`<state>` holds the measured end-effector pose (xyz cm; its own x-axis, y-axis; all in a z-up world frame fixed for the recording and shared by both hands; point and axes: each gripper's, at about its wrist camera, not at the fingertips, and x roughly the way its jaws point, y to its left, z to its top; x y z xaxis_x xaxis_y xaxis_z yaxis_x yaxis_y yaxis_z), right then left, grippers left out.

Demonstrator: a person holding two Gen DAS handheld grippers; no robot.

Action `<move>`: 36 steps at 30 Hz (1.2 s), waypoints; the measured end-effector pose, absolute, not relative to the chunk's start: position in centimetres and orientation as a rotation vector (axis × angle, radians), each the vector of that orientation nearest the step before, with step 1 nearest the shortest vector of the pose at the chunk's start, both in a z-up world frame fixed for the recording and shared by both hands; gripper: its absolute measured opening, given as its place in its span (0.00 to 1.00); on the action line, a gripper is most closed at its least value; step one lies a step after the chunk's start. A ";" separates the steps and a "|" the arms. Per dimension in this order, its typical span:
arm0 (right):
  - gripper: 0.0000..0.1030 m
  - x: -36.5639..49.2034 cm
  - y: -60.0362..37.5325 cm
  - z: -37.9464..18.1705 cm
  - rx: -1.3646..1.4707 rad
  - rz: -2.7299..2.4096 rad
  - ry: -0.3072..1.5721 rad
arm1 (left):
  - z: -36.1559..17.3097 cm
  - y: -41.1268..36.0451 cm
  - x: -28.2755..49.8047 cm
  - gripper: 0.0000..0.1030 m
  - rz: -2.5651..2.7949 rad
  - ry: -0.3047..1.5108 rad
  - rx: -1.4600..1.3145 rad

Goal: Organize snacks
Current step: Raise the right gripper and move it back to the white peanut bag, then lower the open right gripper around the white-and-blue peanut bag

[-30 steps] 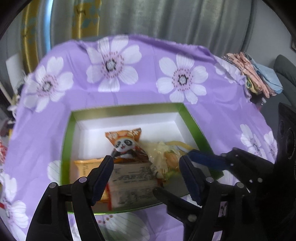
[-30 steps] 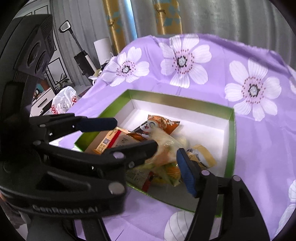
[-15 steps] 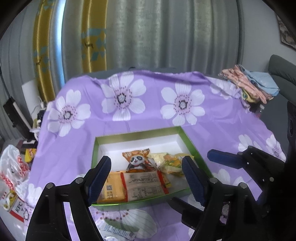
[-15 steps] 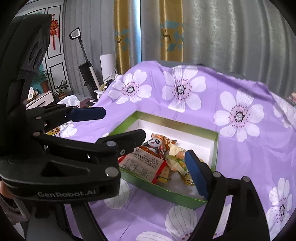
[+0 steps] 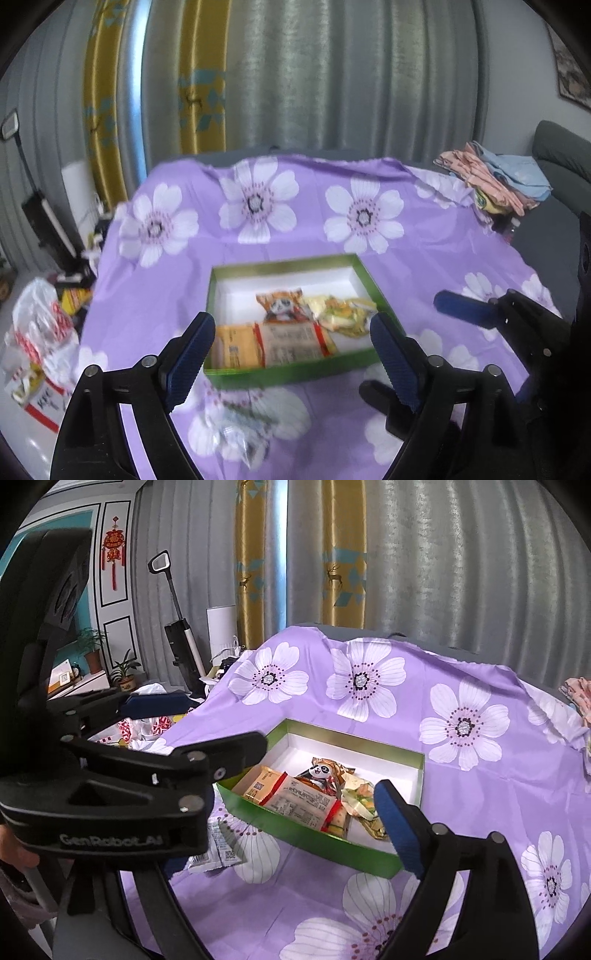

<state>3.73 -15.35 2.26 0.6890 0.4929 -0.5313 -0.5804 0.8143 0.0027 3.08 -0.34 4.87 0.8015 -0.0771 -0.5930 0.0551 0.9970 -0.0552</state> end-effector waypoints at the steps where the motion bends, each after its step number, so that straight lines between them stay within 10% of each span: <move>1: 0.90 3.4 -15.4 2.2 -0.169 0.602 0.544 | 4.7 -0.1 2.8 0.84 -0.076 0.652 -0.055; 36: 0.91 2.9 -11.3 -9.5 -0.173 0.751 0.832 | -8.5 9.9 -0.1 0.84 -0.024 0.973 -0.320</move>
<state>2.89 -11.30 -9.45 0.4365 0.5354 -0.7230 -0.6649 0.7334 0.1417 -0.15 9.86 -8.52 0.5661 -0.1629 -0.8081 -0.1222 0.9529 -0.2777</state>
